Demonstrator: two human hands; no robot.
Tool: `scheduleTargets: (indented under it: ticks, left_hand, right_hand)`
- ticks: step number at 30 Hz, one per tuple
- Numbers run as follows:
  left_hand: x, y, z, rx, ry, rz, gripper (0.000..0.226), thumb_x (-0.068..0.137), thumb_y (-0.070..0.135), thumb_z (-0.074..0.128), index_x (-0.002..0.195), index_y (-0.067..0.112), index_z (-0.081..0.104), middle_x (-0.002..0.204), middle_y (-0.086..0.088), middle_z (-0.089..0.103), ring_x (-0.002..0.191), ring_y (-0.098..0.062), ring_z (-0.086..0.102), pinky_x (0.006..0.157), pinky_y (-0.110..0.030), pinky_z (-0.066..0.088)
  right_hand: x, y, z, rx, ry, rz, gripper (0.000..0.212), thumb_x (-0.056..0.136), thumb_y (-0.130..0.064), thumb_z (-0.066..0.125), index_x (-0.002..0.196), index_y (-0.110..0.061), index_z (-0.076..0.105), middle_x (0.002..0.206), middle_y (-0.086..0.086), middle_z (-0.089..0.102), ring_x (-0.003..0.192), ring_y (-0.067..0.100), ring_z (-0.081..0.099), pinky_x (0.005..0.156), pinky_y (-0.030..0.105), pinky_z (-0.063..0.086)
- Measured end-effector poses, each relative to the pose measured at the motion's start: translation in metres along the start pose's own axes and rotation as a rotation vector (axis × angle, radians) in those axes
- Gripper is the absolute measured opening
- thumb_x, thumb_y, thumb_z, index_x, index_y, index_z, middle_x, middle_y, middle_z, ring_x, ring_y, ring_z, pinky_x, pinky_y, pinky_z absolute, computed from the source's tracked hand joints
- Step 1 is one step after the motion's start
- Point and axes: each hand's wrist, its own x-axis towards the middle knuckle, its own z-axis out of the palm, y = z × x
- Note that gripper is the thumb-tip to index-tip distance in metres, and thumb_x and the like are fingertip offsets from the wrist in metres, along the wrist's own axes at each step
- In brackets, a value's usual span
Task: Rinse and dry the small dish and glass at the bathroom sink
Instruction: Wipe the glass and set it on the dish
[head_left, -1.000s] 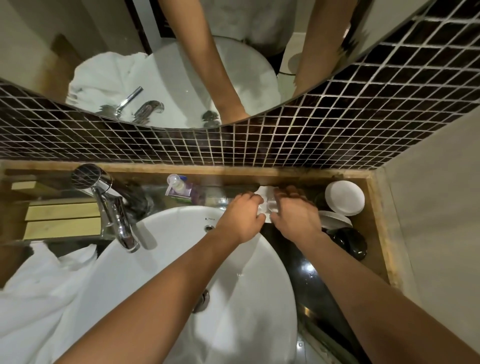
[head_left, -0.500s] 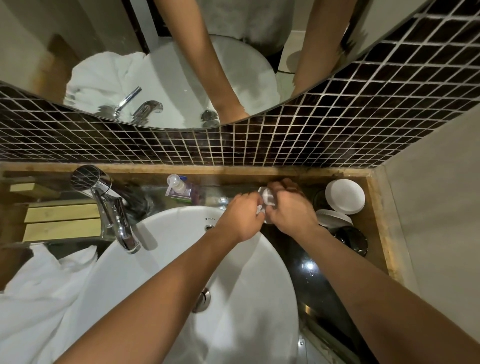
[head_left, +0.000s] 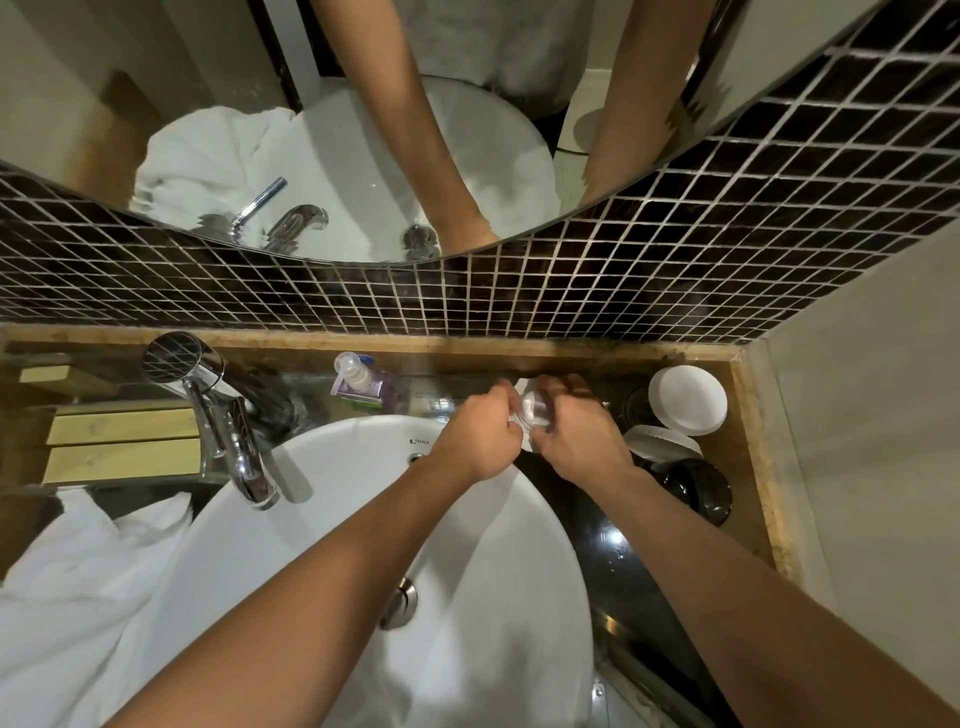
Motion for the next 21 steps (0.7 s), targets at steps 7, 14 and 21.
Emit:
scheduleTargets:
  ticks: [7, 14, 21]
  left_hand:
    - [0.001, 0.011, 0.002, -0.038, -0.066, -0.042, 0.035, 0.085, 0.006, 0.050, 0.116, 0.022, 0.047, 0.113, -0.006, 0.062, 0.099, -0.024, 0.060, 0.084, -0.041, 0.054]
    - [0.001, 0.009, 0.002, -0.016, -0.053, -0.086, 0.046, 0.084, 0.004, 0.050, 0.127, 0.020, 0.044, 0.116, -0.007, 0.062, 0.102, -0.026, 0.060, 0.087, -0.042, 0.054]
    - [-0.001, 0.011, 0.006, -0.016, -0.113, -0.094, 0.069, 0.082, 0.004, 0.049, 0.145, 0.021, 0.030, 0.128, -0.008, 0.060, 0.118, -0.030, 0.054, 0.097, -0.043, 0.048]
  right_hand:
    - [-0.003, 0.001, -0.002, 0.009, 0.050, 0.030, 0.044, 0.090, -0.016, 0.068, 0.132, -0.020, 0.057, 0.125, 0.007, 0.063, 0.107, 0.025, 0.066, 0.090, 0.036, 0.057]
    - [-0.008, 0.000, -0.003, 0.008, 0.048, 0.128, 0.049, 0.087, -0.017, 0.072, 0.132, -0.019, 0.056, 0.120, 0.007, 0.066, 0.110, 0.027, 0.065, 0.092, 0.040, 0.057]
    - [-0.009, -0.004, -0.004, 0.113, 0.038, 0.219, 0.035, 0.091, -0.010, 0.066, 0.125, -0.015, 0.060, 0.110, 0.011, 0.070, 0.100, 0.029, 0.068, 0.083, 0.041, 0.060]
